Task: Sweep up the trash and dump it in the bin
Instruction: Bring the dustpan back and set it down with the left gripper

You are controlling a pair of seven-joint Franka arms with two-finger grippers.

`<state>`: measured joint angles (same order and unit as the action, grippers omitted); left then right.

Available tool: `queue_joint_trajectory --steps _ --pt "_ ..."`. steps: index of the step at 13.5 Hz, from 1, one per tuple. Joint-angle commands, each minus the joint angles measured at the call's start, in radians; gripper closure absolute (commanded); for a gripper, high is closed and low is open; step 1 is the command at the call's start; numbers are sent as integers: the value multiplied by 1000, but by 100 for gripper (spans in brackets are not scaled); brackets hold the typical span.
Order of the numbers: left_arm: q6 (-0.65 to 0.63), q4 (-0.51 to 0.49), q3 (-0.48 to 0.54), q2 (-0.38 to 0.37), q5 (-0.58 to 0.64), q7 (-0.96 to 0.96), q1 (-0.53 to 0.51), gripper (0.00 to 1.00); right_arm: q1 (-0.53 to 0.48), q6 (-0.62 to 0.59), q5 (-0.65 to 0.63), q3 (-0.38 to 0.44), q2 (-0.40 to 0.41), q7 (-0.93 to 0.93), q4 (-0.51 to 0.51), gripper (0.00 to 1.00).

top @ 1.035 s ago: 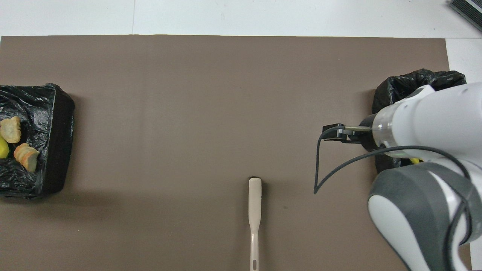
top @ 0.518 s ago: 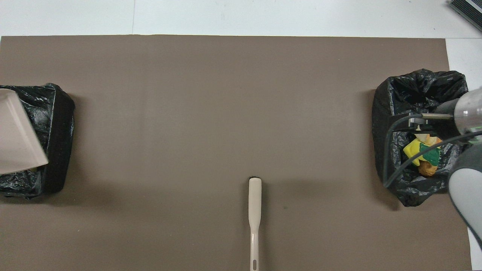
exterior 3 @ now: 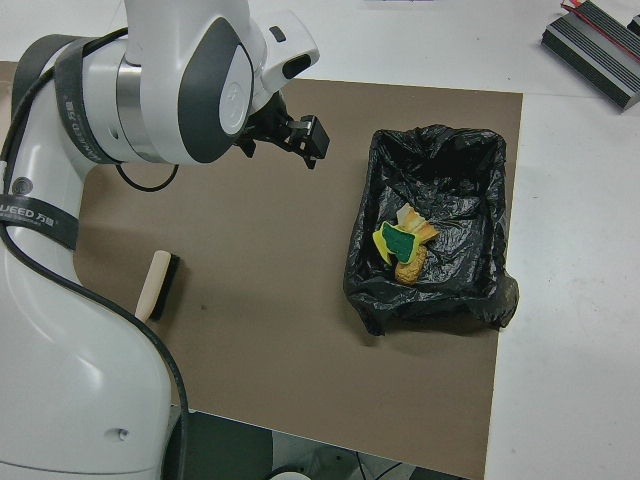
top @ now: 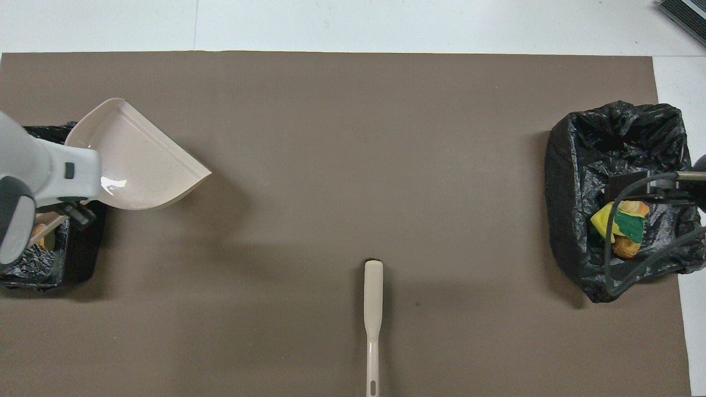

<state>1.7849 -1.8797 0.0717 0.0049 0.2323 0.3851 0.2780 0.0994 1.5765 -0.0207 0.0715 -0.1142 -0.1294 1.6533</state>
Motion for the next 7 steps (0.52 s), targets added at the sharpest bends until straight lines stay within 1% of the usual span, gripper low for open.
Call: queue_joint_trajectory --steps 1,2,4,6,7 --pt "13 31 20 53 -57 -252 131 100 -3 -52 4 -3 -12 27 -10 0" --pt "28 71 20 102 -85 -349 180 100 -3 -71 4 7 -12 34 -13 0" --pt "51 137 22 190 -169 -527 262 100 -9 -110 5 31 -13 127 -53 0" --pt "91 178 22 263 -192 -688 344 100 -7 -113 2 33 -30 131 -50 0" --pt "109 238 22 318 -194 -772 375 100 -9 -107 2 34 -45 128 -29 0"
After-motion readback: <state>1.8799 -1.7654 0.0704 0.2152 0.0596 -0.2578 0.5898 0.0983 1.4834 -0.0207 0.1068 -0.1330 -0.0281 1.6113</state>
